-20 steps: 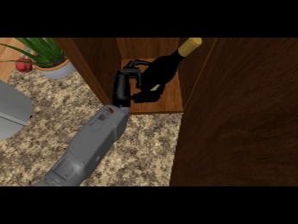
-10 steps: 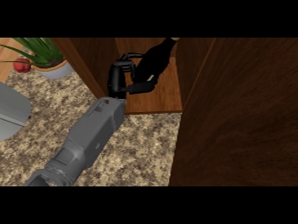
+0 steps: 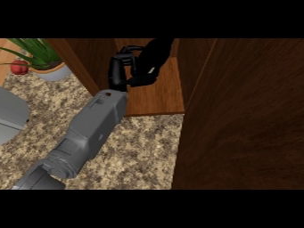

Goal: Pick up the wine, place it into the cabinet and close the cabinet

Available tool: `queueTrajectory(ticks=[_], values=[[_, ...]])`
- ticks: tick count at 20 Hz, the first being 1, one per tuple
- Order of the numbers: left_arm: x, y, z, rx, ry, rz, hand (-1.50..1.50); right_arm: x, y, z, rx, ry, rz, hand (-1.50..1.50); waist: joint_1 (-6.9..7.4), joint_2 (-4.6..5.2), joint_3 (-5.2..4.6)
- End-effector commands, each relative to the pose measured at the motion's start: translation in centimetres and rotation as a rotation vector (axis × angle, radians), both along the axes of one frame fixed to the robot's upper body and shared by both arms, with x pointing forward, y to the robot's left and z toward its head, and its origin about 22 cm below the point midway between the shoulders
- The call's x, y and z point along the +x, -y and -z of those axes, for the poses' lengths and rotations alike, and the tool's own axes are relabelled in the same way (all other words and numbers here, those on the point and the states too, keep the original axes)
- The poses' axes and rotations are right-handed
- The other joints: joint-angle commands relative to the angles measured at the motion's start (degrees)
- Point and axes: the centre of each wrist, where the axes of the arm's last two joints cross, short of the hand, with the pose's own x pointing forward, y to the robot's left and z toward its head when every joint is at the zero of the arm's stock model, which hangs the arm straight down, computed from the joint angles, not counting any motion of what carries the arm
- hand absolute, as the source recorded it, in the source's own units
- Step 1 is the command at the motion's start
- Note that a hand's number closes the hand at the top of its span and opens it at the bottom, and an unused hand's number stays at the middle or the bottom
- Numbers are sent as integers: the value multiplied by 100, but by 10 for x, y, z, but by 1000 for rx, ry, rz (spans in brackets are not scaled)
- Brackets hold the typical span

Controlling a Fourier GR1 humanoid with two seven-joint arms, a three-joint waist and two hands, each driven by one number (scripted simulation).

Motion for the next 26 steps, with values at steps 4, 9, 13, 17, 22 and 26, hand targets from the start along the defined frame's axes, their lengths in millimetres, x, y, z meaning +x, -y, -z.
queueTrajectory(ticks=[4, 9, 13, 17, 22, 26], values=[[5, -13, 1, 114, -35, -71, 150, -16, 2, -4, 35, 37, -47, -150, -84, 34, 0], [13, -19, -12, 116, -65, -82, 150, -9, -13, -2, 9, 29, -67, -150, -142, 78, -10], [0, -26, 14, 156, -73, -135, 150, -1, -4, -4, 29, 41, -69, -150, -189, 137, -4], [3, -25, 8, 127, -108, -133, 150, -5, -2, -4, 23, 47, -75, -150, -182, 109, -4], [-1, -20, 13, -86, -138, -81, 150, -3, -8, -3, 9, 18, -85, -150, -205, 129, -14], [-12, -16, 30, -152, -169, -67, 150, -9, -11, -3, 29, 30, -92, -150, -304, 137, -17]])
